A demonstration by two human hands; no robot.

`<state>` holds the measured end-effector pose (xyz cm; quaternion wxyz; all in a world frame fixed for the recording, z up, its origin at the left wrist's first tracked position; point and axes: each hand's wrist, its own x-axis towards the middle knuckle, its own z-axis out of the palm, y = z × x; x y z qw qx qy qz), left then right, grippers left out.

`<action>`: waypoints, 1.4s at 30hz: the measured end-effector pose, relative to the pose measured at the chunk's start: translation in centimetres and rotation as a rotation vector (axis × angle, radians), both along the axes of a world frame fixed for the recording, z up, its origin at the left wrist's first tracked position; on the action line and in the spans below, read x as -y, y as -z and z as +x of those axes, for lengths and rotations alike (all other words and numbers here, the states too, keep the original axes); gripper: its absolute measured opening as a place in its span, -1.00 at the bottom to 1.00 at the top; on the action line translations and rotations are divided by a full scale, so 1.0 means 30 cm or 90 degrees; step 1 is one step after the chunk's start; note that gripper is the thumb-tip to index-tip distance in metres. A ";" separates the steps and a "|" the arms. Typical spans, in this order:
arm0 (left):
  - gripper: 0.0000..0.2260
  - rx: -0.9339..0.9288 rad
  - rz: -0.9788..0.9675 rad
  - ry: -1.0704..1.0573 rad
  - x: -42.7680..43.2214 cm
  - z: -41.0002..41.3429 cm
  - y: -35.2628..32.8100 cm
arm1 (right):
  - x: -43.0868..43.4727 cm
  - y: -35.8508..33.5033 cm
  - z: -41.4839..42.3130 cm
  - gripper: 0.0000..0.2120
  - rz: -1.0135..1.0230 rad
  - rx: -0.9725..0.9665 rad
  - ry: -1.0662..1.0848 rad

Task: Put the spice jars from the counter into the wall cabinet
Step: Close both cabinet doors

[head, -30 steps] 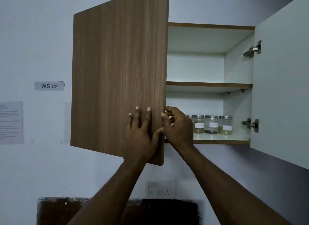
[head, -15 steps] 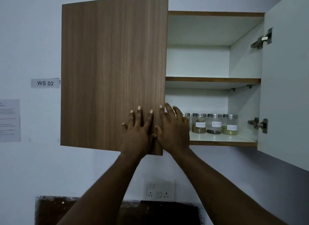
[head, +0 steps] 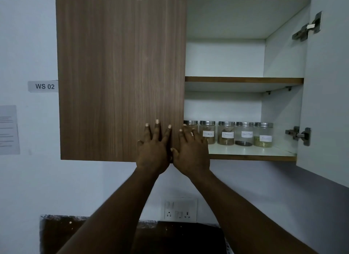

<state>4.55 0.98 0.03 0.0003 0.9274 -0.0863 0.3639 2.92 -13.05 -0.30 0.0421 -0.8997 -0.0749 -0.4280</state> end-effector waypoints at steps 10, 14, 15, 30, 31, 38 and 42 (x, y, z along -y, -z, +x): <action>-0.14 -0.022 -0.001 0.008 -0.005 -0.001 -0.005 | -0.008 0.005 -0.026 -0.25 0.007 -0.057 -0.016; -0.18 -0.051 -0.011 0.035 0.002 -0.030 0.032 | 0.008 -0.005 -0.057 -0.26 0.005 -0.101 -0.032; -0.15 -0.067 -0.010 0.042 0.001 -0.041 0.043 | 0.015 -0.006 -0.070 -0.26 0.004 -0.109 -0.032; -0.22 -0.117 0.023 0.272 0.148 -0.275 0.128 | 0.148 0.095 -0.485 -0.42 0.021 -0.075 0.120; -0.25 -0.108 0.026 0.311 0.191 -0.310 0.122 | 0.170 0.095 -0.529 -0.45 0.028 -0.068 0.127; -0.63 -0.010 -0.064 0.596 0.503 -0.635 0.053 | 0.372 0.033 -0.874 -0.81 0.090 0.044 0.272; -0.72 0.007 -0.047 0.652 0.648 -0.786 -0.001 | 0.489 -0.020 -1.053 -0.87 0.099 0.087 0.351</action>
